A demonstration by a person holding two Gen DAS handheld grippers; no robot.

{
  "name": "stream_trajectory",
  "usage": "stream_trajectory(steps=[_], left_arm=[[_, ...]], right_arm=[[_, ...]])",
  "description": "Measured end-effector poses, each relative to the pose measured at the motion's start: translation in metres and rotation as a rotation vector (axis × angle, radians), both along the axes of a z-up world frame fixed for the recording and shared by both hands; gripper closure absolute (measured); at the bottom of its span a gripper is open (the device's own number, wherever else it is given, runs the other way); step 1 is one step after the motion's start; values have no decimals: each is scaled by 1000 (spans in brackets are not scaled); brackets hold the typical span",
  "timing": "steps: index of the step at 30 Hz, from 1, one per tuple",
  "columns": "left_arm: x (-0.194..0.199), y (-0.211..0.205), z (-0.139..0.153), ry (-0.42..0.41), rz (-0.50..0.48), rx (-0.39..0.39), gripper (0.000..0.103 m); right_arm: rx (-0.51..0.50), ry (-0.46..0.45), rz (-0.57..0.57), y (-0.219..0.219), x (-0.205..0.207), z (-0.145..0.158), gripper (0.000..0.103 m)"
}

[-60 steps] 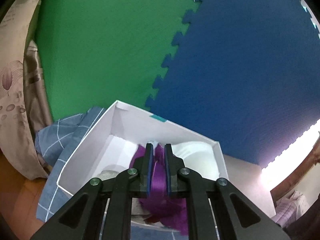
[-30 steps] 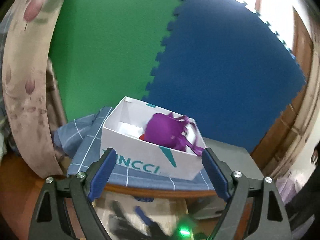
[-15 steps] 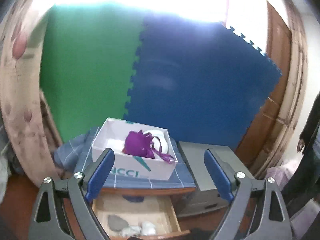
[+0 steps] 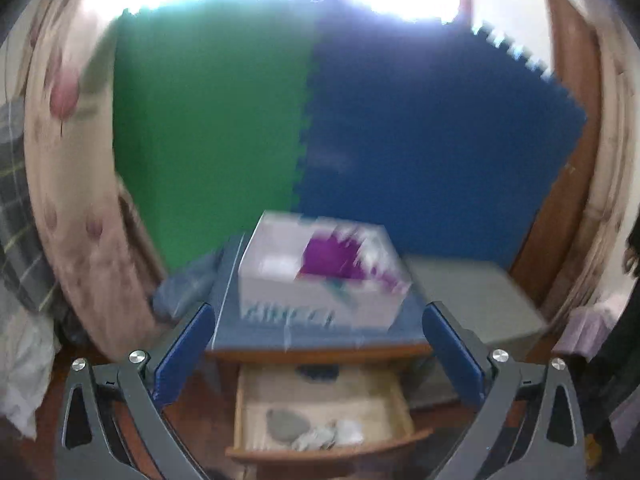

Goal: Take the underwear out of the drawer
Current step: 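Move both tools back down into the open drawer, then grasp the white sock with the right tool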

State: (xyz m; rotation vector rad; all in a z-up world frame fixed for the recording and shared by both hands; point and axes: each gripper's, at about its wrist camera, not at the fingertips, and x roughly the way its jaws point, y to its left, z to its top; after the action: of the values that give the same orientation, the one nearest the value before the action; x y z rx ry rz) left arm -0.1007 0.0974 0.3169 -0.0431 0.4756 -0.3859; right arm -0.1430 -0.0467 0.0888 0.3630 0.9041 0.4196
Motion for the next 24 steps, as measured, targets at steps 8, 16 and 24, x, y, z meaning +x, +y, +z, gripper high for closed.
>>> stream_trajectory(steps=[8,16,24], left_arm=[[60,12,-145,217,153,93,0],[95,14,-215,293,214,105,0],[119,10,-243,335,170,67,0]], right_arm=[[-381,156,-27,-66,62,-36,10],[-456,458,-2,-73,123,-118,10],[-481,668,-53,-71,149,-171,10]])
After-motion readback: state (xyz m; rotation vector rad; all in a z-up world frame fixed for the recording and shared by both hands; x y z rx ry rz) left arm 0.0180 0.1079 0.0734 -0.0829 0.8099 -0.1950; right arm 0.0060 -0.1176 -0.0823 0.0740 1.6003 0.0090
